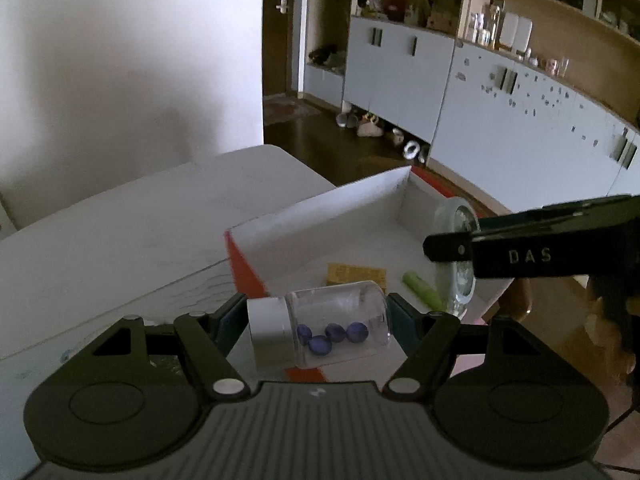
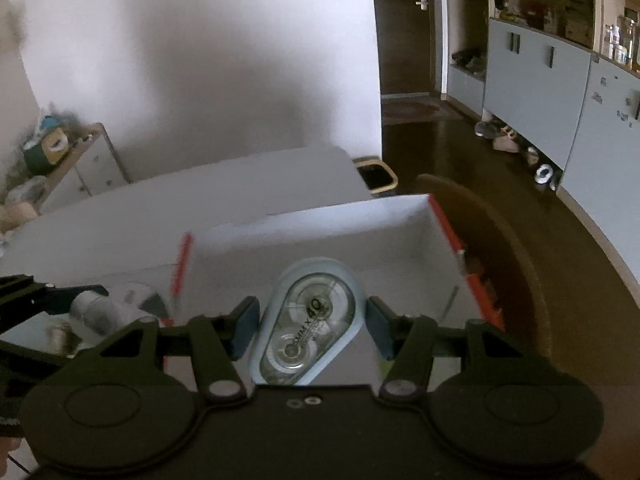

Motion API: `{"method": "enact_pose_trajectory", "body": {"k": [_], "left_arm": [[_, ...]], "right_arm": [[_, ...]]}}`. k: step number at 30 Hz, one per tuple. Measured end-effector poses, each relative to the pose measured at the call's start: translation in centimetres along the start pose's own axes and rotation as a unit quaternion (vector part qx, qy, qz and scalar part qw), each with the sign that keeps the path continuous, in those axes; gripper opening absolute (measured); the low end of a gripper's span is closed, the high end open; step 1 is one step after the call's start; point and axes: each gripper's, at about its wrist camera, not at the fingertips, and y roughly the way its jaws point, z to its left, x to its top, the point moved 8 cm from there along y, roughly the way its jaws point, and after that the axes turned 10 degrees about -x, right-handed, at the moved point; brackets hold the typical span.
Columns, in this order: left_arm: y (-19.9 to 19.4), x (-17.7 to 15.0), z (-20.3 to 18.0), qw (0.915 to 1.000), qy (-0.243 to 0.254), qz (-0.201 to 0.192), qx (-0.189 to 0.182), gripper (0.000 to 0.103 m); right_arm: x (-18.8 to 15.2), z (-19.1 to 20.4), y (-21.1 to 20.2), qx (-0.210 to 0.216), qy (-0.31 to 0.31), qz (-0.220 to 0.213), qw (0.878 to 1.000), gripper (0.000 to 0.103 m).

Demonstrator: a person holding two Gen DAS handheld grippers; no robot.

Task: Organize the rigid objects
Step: 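Carry the pill bottle with the left tool while the right tool carries the tape dispenser into the red box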

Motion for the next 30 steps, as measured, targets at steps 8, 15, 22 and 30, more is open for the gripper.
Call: {"method": "enact_pose_trajectory", "body": {"k": [8, 15, 22, 30], "left_arm": [[5.9, 0.3, -2.3, 0.9984, 0.011, 0.054, 0.010, 0.075], [11.0, -0.5, -2.9, 0.9931, 0.025, 0.110, 0.035, 0.075], [15.1, -1.6, -2.2, 0.9844, 0.003, 0.168, 0.051, 0.075], [18.3, -2.5, -1.2, 0.9680, -0.009, 0.245, 0.052, 0.075]], "right_arm": [[-0.4, -2.4, 4.5, -0.001, -0.041, 0.040, 0.998, 0.057], [-1.8, -2.1, 8.3, -0.007, -0.091, 0.079, 0.993, 0.057], [-2.7, -1.5, 10.7, 0.004, -0.100, 0.114, 0.988, 0.057], [-3.2, -0.7, 11.9, 0.008, -0.112, 0.140, 0.984, 0.057]]}}
